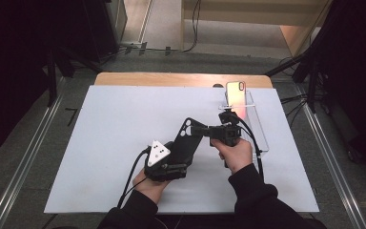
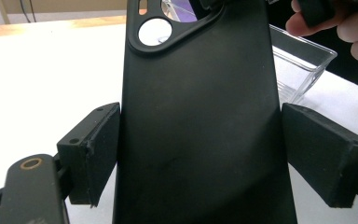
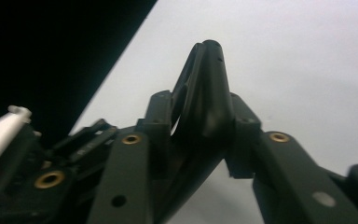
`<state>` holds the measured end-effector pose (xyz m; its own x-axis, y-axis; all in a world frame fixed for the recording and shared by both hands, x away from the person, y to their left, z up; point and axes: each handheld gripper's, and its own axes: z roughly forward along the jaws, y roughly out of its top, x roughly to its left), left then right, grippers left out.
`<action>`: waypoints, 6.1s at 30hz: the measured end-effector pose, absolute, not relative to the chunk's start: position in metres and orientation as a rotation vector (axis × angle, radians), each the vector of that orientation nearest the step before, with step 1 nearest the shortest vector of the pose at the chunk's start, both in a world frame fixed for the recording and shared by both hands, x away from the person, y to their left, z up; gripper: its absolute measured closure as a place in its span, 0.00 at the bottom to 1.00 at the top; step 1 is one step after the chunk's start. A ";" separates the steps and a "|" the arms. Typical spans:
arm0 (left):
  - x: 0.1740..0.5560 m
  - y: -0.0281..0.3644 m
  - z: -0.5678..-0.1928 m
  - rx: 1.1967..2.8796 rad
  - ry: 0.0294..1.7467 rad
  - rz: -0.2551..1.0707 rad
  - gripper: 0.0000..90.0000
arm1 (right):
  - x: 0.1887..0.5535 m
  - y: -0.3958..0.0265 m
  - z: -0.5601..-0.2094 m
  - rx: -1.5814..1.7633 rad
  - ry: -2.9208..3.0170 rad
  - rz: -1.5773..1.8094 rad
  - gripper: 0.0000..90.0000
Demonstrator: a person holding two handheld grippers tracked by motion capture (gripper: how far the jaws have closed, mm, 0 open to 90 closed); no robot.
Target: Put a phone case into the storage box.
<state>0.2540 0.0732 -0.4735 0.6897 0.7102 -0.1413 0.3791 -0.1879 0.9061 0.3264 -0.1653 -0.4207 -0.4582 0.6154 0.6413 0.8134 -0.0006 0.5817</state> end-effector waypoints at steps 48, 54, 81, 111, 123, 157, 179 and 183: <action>0.270 0.082 -0.439 1.973 0.827 0.149 0.17 | 0.303 -0.160 -0.389 -1.377 -2.398 -1.509 0.86; 0.276 0.090 -0.431 1.978 0.831 0.127 0.17 | 0.298 -0.160 -0.389 -1.311 -2.491 -1.517 0.86; 0.293 0.106 -0.414 2.056 0.688 -0.025 0.21 | 0.291 -0.177 -0.390 -0.840 -2.590 -1.525 0.86; 0.314 0.109 -0.401 2.052 0.463 -0.133 0.37 | 0.302 -0.171 -0.395 -0.456 -2.548 -1.495 0.86; 0.319 0.108 -0.405 2.072 0.458 -0.221 0.51 | 0.301 -0.165 -0.397 -0.388 -2.541 -1.455 0.86; 0.311 0.108 -0.398 2.071 0.321 -0.291 0.87 | 0.307 -0.169 -0.402 -0.435 -2.471 -1.490 0.74; 0.318 0.130 -0.377 2.074 0.645 -0.175 0.86 | 0.299 -0.168 -0.409 -0.743 -2.503 -1.648 0.00; 0.316 0.130 -0.372 2.081 0.694 -0.130 0.86 | 0.295 -0.159 -0.408 -0.771 -2.524 -1.678 0.00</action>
